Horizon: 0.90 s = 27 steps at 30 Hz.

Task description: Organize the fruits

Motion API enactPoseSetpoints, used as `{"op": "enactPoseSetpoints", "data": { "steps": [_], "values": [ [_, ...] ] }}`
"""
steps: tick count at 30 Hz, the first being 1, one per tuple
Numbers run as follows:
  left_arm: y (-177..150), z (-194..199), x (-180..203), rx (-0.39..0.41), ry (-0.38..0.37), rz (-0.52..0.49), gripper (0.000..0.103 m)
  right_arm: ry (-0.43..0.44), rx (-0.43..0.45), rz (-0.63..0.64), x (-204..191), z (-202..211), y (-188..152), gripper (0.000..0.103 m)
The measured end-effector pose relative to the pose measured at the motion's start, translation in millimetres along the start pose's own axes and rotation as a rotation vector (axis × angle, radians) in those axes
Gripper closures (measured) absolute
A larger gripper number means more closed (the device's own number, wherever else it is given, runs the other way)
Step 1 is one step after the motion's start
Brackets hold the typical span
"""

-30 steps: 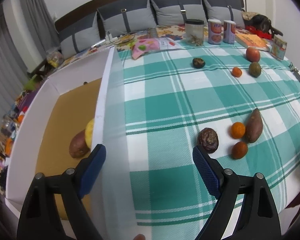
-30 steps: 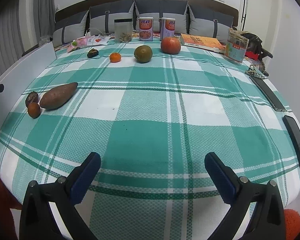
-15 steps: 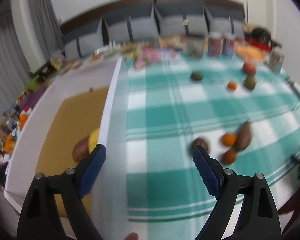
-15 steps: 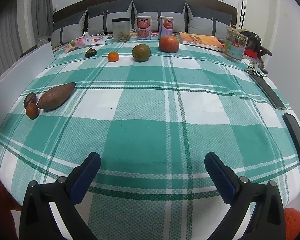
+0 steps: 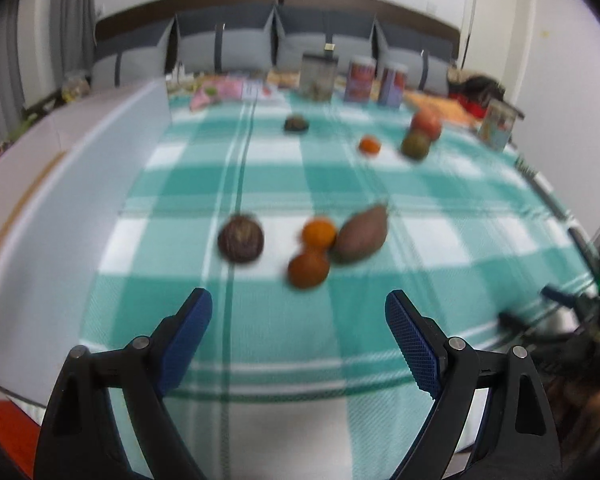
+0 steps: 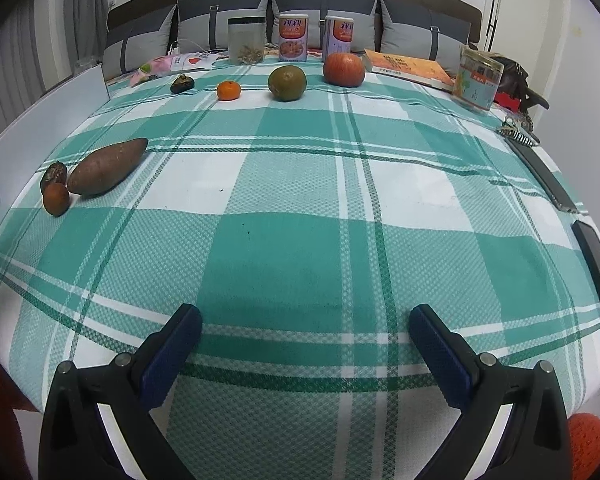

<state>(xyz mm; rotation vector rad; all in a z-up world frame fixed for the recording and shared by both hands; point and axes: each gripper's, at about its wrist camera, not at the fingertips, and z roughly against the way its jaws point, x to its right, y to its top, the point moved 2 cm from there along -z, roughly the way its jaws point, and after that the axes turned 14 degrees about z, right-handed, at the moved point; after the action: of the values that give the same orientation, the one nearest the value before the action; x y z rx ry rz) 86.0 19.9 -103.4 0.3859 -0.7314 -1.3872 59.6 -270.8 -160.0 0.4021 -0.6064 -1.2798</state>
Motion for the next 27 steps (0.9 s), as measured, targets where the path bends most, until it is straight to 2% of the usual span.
{"op": "enactPoseSetpoints", "data": {
  "steps": [7, 11, 27],
  "values": [
    [-24.3, -31.2, -17.1, -0.07, 0.054, 0.007, 0.013, 0.006, 0.011, -0.017, 0.9, -1.5, -1.6, 0.0],
    [-29.5, -32.4, -16.5, -0.026, 0.068, -0.032, 0.013, 0.004, 0.024, -0.02, 0.5, -1.3, -2.8, 0.0],
    [-31.4, -34.7, -17.3, -0.015, 0.063, -0.049, 0.007, -0.01, 0.053, -0.033, -0.4, 0.1, -5.2, 0.0]
  ]
}}
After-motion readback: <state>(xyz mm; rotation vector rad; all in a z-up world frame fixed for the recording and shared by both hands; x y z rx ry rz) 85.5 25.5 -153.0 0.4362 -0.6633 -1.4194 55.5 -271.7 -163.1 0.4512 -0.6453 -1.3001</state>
